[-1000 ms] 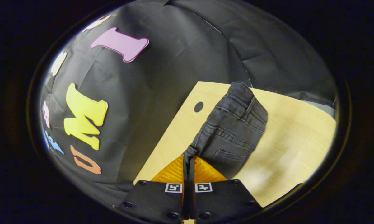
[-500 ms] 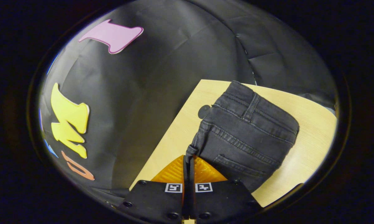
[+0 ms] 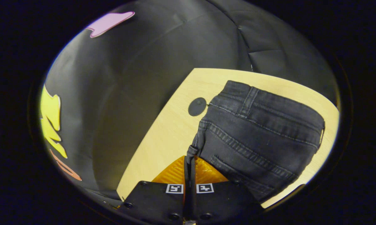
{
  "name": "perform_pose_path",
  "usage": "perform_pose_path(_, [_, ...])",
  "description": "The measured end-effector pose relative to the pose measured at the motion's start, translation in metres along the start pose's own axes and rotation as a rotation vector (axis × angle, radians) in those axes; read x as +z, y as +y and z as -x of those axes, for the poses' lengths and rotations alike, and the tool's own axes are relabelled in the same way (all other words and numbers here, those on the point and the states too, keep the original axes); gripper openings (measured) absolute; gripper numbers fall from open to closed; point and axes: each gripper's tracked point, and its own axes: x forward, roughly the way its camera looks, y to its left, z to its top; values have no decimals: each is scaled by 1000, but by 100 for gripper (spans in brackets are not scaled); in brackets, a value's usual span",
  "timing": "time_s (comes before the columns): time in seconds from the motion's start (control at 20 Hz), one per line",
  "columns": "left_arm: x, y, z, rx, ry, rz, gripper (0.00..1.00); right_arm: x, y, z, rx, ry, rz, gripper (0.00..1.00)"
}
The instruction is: Grasp the waist and the cuffs of the jeans and fold them to make the two legs overlap; first hold the waist and fold one-third of the jeans toward the cuffs, then hold the cuffs and fold the remaining one-third in the same direction to finish folding.
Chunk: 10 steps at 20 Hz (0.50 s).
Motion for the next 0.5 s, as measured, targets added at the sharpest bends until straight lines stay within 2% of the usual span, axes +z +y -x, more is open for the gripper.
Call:
perform_pose_path(0.25, [3, -7, -6, -51, 11, -14, 3, 0, 6, 5, -1, 3, -47, 1])
perform_pose_path(0.4, [2, -20, -8, -106, 7, 42, 8, -1, 4, 5, 17, 2, -51, 3])
perform_pose_path(0.45, [2, -29, -10, -139, 4, 59, 13, -1, 4, 5, 23, 3, -66, 5])
perform_pose_path(0.5, [1, -34, -10, -151, 5, 62, 26, -1, 6, 3, 43, 7, -82, 5])
